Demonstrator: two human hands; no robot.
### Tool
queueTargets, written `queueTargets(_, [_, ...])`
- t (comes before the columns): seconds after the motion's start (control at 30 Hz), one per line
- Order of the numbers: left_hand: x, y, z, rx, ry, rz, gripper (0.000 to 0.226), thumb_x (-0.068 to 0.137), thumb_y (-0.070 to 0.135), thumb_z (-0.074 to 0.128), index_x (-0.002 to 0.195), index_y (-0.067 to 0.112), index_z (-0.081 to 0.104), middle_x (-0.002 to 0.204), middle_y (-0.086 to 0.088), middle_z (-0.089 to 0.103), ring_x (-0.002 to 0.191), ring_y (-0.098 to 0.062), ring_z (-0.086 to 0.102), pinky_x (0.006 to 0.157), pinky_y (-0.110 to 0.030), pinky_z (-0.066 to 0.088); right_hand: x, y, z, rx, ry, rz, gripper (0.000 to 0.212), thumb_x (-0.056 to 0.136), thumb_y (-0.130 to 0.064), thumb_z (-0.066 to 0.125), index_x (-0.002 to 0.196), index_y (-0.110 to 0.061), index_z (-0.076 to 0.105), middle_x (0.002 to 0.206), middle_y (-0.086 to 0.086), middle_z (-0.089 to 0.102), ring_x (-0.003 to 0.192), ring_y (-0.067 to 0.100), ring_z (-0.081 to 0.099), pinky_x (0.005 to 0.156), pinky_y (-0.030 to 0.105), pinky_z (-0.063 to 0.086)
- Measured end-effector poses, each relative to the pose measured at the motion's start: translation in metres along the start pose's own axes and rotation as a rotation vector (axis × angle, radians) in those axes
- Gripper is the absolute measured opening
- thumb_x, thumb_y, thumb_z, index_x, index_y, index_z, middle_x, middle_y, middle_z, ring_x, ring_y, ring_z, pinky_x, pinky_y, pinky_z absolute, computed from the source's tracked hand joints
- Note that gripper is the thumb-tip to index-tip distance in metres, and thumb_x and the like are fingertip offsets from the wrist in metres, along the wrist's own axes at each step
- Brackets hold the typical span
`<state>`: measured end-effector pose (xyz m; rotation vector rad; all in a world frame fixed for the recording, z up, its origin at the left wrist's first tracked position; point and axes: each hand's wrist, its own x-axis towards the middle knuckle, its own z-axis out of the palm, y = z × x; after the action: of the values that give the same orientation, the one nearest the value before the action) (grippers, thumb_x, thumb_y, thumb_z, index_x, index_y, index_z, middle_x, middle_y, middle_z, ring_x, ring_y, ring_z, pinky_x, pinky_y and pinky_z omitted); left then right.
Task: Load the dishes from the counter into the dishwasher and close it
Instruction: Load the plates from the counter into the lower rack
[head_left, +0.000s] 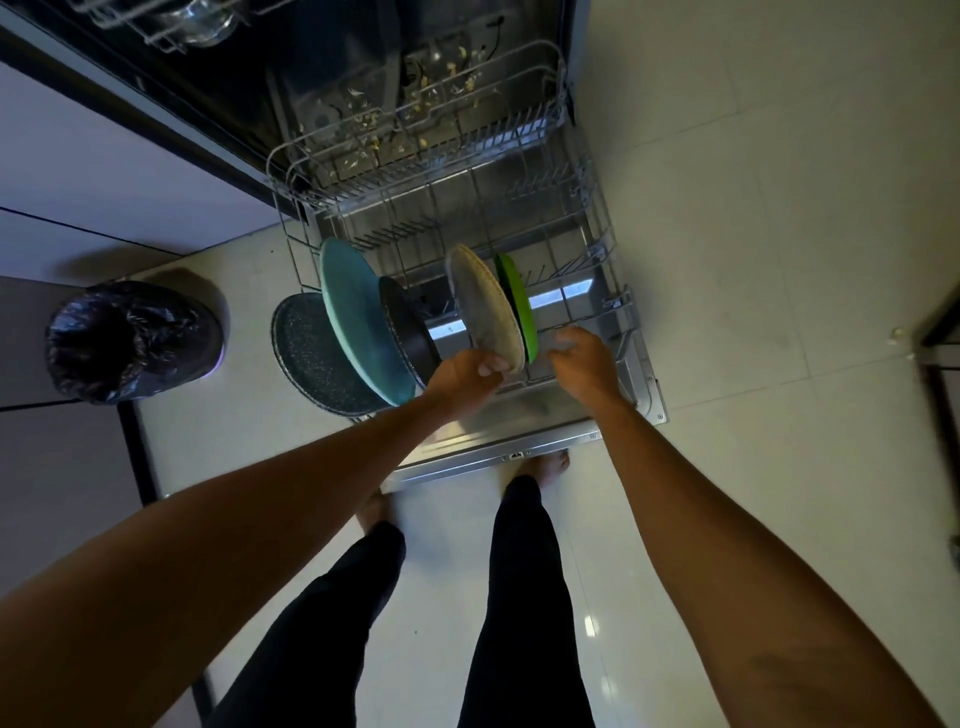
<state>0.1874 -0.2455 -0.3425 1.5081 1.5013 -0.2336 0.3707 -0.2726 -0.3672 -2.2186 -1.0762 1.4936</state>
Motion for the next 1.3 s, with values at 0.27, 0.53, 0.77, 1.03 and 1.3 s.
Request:
queueTargets(0.27, [-0.068, -0.037, -0.095, -0.141, 0.052, 0.301, 0.024, 0.089, 0.021, 0.06, 0.108, 0.019, 0.074, 0.095, -0.001, 0.074, 0.086, -0.01, 0.068, 0.085, -0.031, 0.055, -0.08, -0.055, 0.054, 0.07, 0.17, -0.016, 0.017, 0.09, -0.016, 0.067, 0.106, -0.018, 0.07, 0.107, 0.006, 0.071, 0.098, 0.023, 0.063, 0.081, 0.025, 0.044])
queueTargets(0.53, [-0.206, -0.17, -0.288, -0.049, 0.33, 0.386, 0.024, 0.092, 0.01, 0.06, 0.111, 0.016, 0.073, 0.1, 0.002, 0.073, 0.087, -0.004, 0.063, 0.069, -0.007, 0.04, -0.174, -0.255, 0.177, -0.032, 0.181, -0.24, 0.018, 0.086, -0.015, 0.067, 0.101, -0.021, 0.075, 0.102, 0.009, 0.074, 0.095, 0.026, 0.068, 0.087, 0.035, 0.053])
queueTargets(0.77, [-0.324, -0.307, -0.448, -0.184, 0.652, 0.276, 0.019, 0.088, 0.016, 0.061, 0.1, 0.02, 0.076, 0.09, 0.006, 0.075, 0.082, -0.009, 0.071, 0.08, -0.03, 0.057, -0.256, -0.463, 0.273, -0.3, 0.127, -0.545, 0.007, 0.085, -0.033, 0.063, 0.079, -0.032, 0.067, 0.09, -0.001, 0.074, 0.091, 0.026, 0.067, 0.079, 0.034, 0.053])
queueTargets(1.03, [-0.405, -0.426, -0.567, -0.336, 0.93, 0.079, 0.019, 0.088, 0.014, 0.063, 0.099, 0.023, 0.077, 0.094, 0.008, 0.074, 0.088, -0.011, 0.07, 0.085, -0.029, 0.055, -0.293, -0.64, 0.362, -0.483, 0.114, -0.816, 0.015, 0.084, -0.034, 0.059, 0.075, -0.024, 0.063, 0.077, -0.002, 0.07, 0.079, 0.026, 0.066, 0.069, 0.035, 0.055])
queueTargets(1.3, [-0.398, -0.508, -0.68, -0.292, 1.088, 0.003, 0.024, 0.085, 0.027, 0.06, 0.102, 0.018, 0.076, 0.101, 0.004, 0.073, 0.096, -0.011, 0.067, 0.087, -0.027, 0.05, -0.258, -0.775, 0.449, -0.55, 0.052, -0.984, 0.01, 0.085, -0.025, 0.06, 0.08, -0.023, 0.068, 0.084, -0.003, 0.07, 0.083, 0.023, 0.066, 0.073, 0.034, 0.054])
